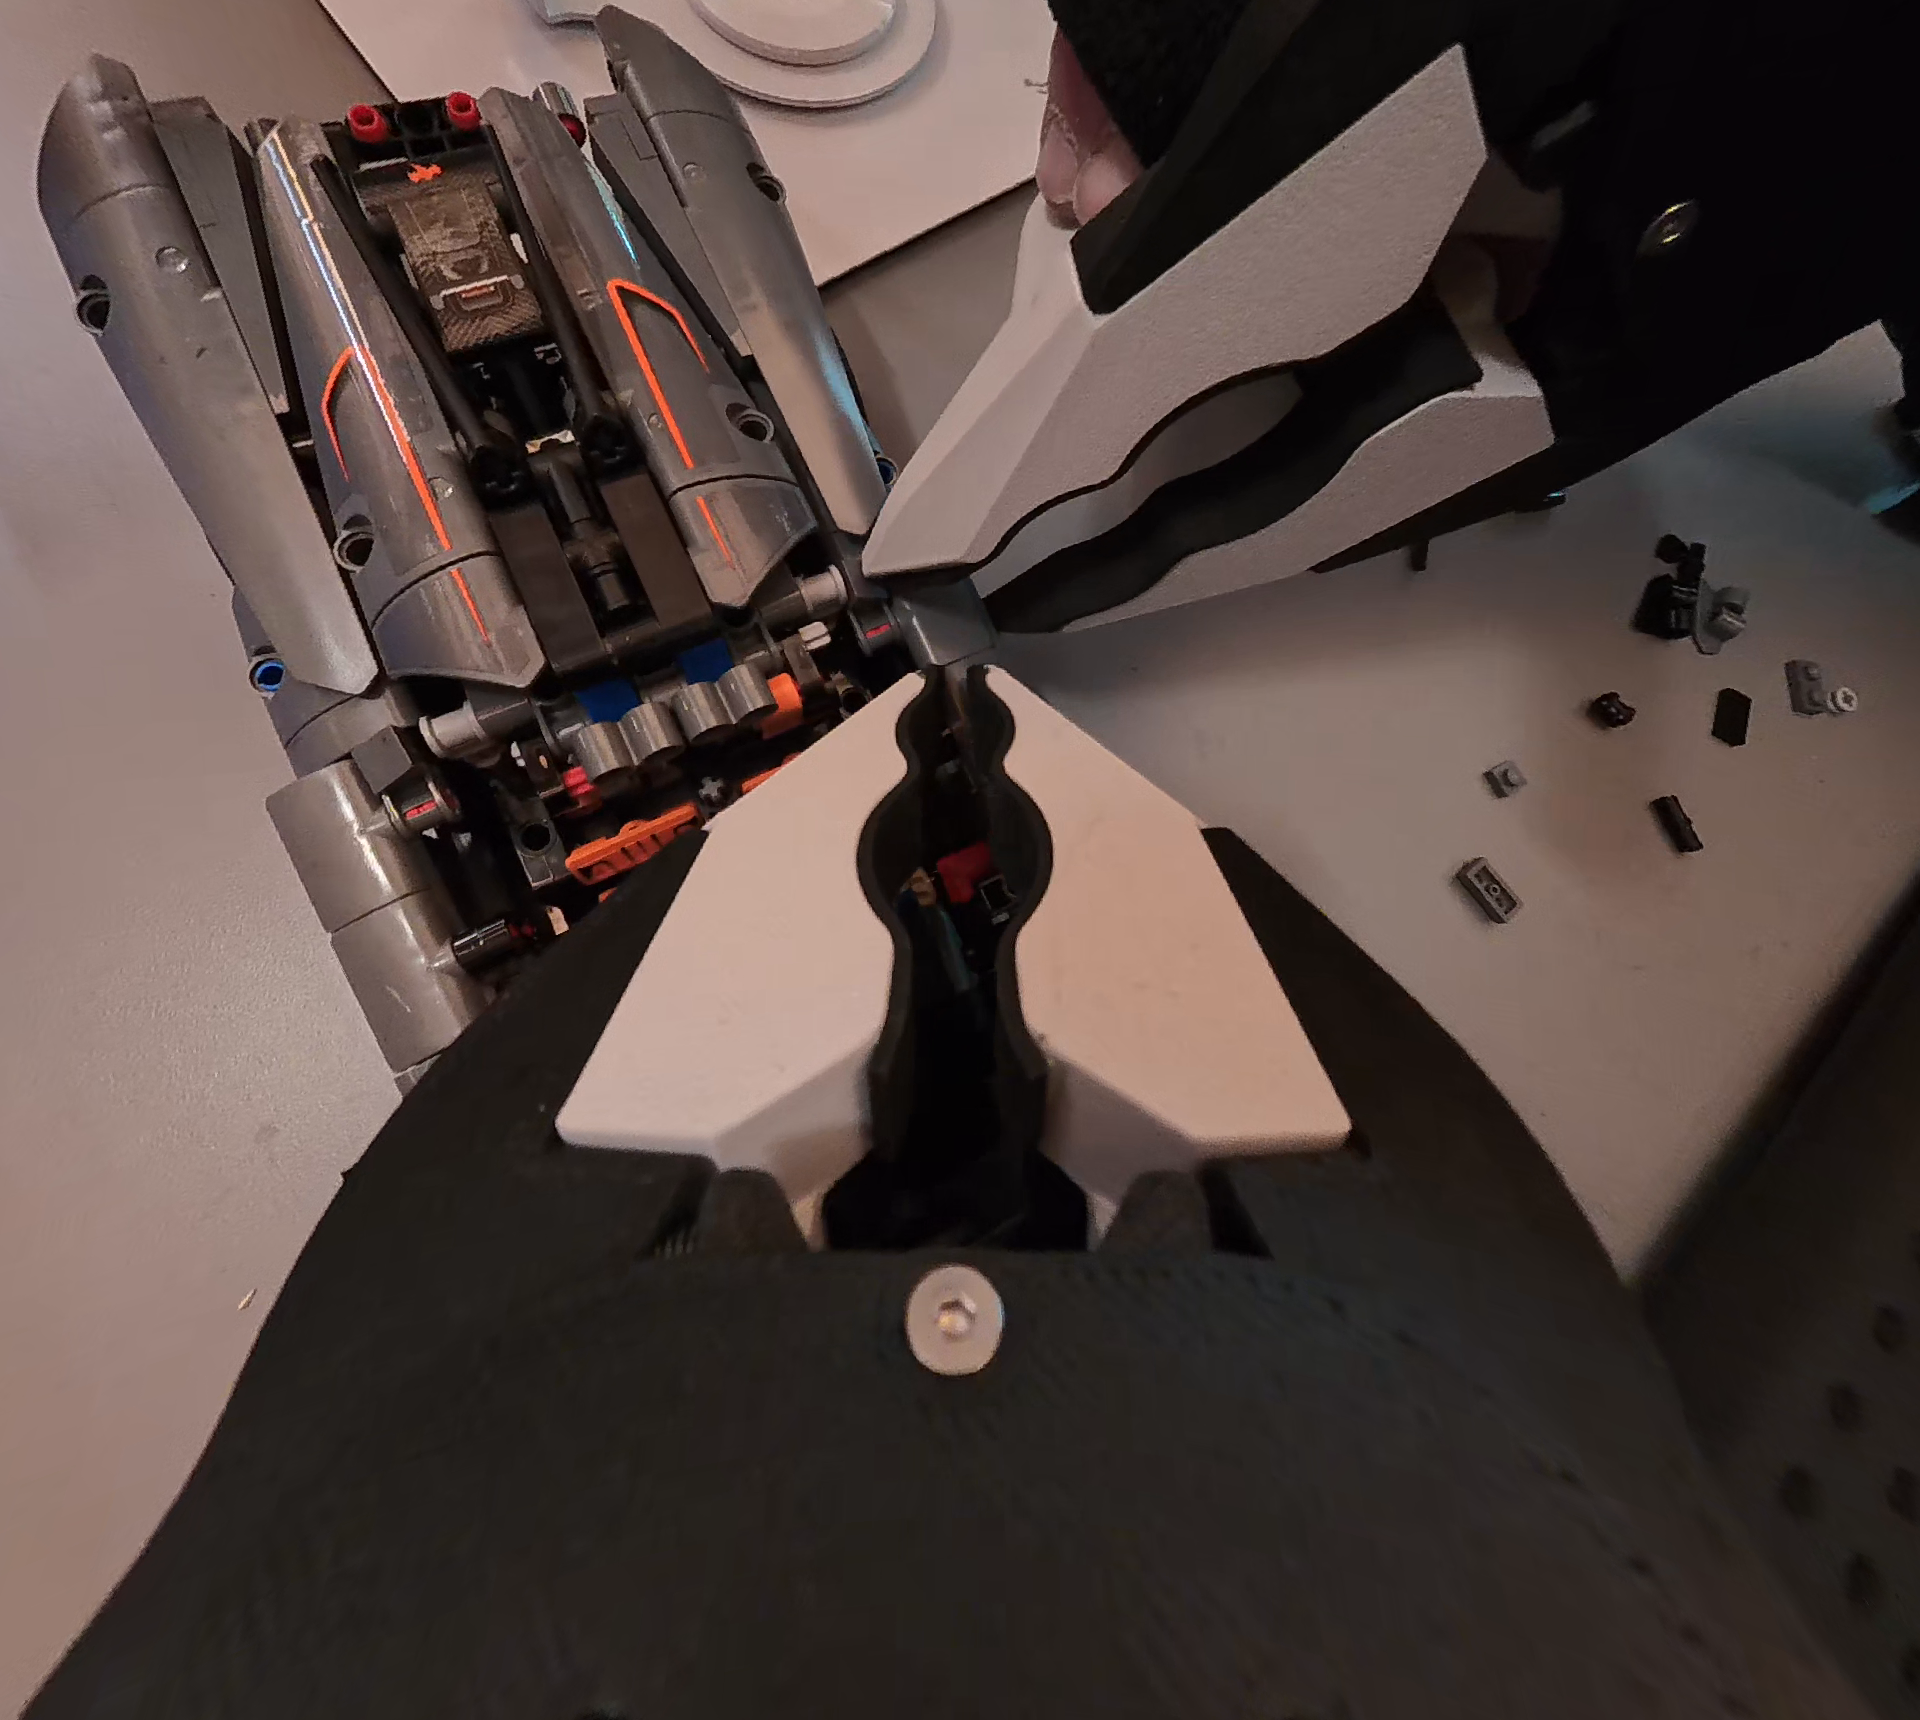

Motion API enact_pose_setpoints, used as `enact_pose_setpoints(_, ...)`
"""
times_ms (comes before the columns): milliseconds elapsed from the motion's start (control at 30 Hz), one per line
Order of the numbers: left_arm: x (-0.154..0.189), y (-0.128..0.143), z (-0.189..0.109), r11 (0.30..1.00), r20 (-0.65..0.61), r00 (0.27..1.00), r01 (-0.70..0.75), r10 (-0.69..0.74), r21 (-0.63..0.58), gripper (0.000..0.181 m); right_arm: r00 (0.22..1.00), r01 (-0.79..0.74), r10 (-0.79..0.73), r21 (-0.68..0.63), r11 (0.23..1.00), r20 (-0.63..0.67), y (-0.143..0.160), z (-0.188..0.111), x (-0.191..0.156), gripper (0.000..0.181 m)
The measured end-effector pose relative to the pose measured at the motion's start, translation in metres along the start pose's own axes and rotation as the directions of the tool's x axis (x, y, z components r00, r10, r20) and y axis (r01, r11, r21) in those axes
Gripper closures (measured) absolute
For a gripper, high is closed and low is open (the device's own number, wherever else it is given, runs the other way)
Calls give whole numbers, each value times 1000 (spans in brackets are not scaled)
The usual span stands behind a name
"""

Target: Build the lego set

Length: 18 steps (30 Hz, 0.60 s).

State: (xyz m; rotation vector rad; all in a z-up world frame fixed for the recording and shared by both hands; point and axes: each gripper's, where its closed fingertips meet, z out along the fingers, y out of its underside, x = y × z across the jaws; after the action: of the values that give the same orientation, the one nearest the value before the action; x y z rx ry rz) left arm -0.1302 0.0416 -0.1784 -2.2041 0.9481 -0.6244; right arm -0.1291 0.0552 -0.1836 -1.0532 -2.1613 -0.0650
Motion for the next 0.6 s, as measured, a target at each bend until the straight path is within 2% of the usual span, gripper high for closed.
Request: enact_pose_setpoints(600,-1,0,1,1000,-2,1000,10,-10,4,181,996,14,-14,-7,1000,84,0,0,-1,159)
